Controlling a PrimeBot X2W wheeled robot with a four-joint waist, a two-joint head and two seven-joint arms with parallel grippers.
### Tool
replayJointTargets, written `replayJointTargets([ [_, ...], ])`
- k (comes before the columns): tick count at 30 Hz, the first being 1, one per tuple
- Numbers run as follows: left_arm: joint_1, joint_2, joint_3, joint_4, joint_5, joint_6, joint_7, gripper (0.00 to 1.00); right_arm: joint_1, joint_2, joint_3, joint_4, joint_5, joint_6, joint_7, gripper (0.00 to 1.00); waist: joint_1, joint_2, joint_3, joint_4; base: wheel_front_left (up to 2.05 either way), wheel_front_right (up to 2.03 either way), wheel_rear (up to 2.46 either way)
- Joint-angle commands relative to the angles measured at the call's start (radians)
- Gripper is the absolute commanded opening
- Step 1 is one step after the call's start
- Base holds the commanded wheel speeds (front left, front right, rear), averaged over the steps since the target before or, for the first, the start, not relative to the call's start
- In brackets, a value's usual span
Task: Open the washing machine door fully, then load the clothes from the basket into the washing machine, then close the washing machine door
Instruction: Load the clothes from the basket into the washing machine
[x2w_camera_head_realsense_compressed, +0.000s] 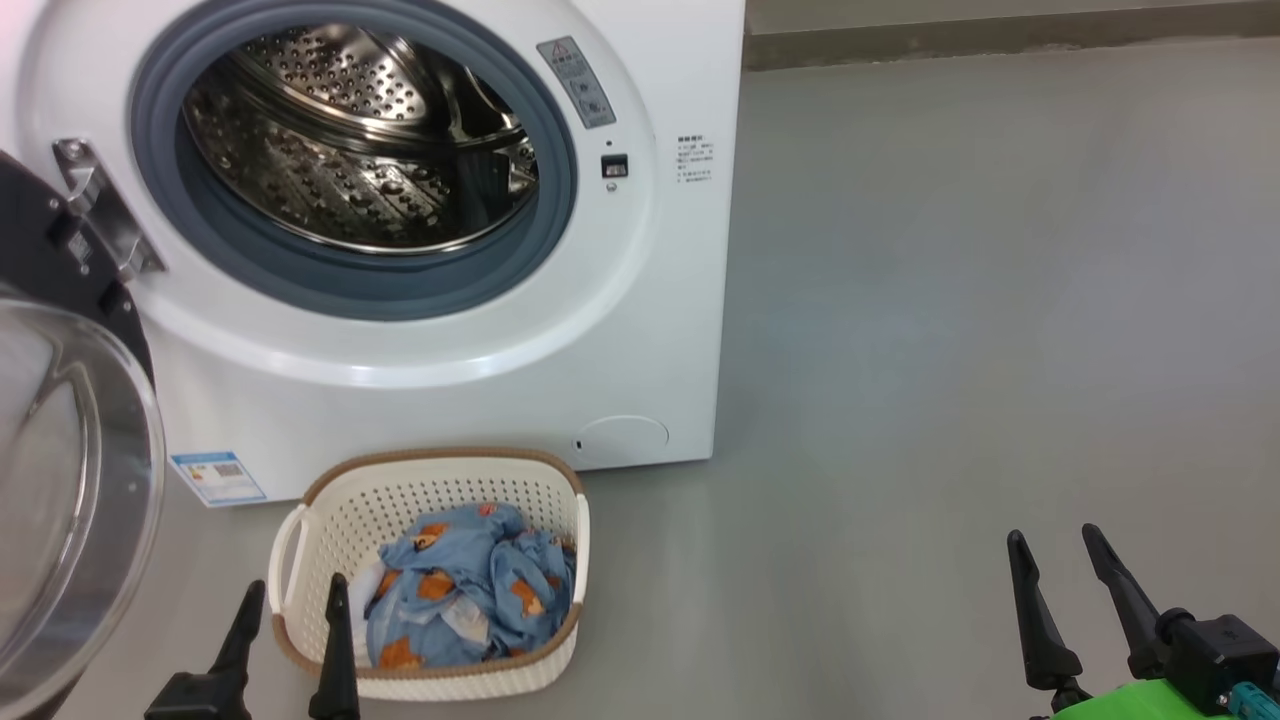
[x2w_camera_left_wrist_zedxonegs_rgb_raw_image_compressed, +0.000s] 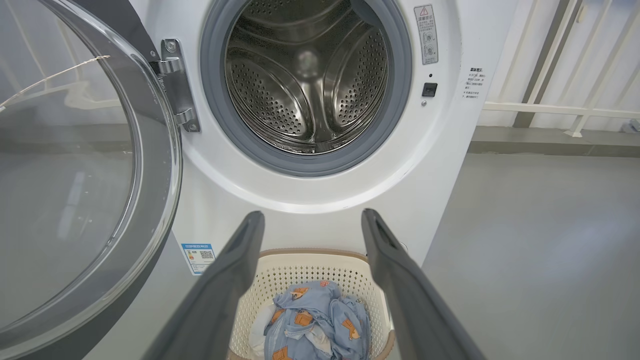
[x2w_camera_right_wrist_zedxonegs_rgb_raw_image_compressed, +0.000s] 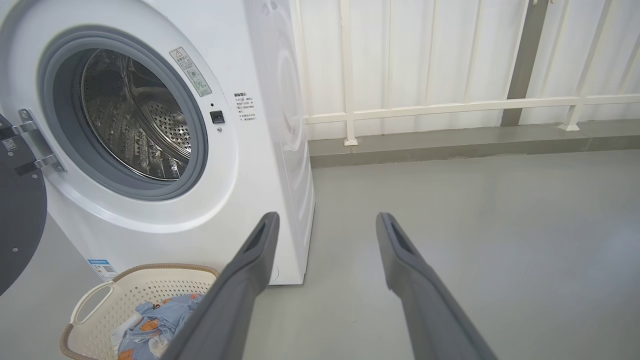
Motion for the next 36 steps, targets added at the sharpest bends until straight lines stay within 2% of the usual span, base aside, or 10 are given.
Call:
replayJointTargets([
  [1, -0.03, 0.021, 0.03, -0.015, -0.006, 0.008, -0.013, 1.0, -0.017, -0.012, 0.027, -0.022, 0.003, 0.006, -0.004, 1.0, 0.0, 0.0, 0.001, 0.001, 1.76, -2.09, 0.33],
  [8, -0.034, 0.024, 0.02, -0.01, -0.012, 0.0, -0.011, 1.0, -0.02, -0.011, 0.028, -0.023, 0.003, 0.006, -0.003, 1.0, 0.0, 0.0, 0.003, 0.002, 1.8, -1.94, 0.13],
  [15, -0.033, 0.026, 0.018, -0.014, -0.014, 0.004, -0.014, 1.0, -0.022, -0.008, 0.027, -0.021, 0.003, 0.006, -0.003, 1.0, 0.0, 0.0, 0.001, 0.002, 1.05, -1.05, 0.0],
  [36, -0.031, 0.027, 0.001, -0.026, -0.023, 0.022, -0.007, 1.0, -0.024, -0.004, 0.029, -0.012, 0.004, 0.006, -0.006, 1.0, 0.0, 0.0, 0.001, 0.0, 0.07, -0.07, 0.0],
])
